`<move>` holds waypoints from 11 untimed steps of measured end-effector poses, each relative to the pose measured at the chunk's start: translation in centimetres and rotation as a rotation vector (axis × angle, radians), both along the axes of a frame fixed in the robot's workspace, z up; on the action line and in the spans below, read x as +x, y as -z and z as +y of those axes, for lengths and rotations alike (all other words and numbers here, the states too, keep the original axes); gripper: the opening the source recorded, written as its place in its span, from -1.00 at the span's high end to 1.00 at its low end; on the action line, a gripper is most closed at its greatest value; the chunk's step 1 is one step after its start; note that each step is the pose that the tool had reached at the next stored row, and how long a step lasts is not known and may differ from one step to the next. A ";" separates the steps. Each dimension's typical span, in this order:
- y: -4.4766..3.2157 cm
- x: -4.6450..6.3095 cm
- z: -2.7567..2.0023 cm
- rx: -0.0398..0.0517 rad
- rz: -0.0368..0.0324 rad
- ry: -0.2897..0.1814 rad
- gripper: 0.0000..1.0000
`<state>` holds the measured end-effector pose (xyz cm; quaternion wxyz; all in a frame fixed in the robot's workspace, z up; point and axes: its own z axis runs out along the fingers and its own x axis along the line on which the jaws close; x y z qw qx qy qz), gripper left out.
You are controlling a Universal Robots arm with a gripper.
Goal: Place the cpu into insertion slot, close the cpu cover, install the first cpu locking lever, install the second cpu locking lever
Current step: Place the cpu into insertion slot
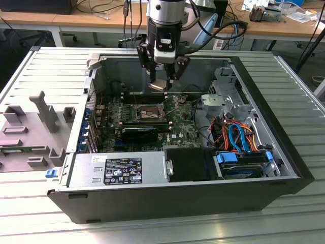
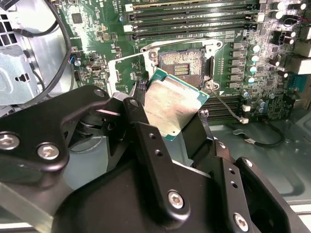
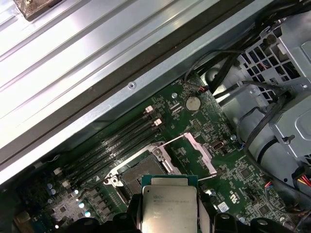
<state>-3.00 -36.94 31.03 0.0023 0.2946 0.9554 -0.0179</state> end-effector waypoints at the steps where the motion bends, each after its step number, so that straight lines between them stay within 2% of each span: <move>1: 0.00 0.0 0.00 0.0000 0.0000 0.003 -0.09; 11: 0.02 0.0 0.00 0.0000 0.0000 0.038 -0.09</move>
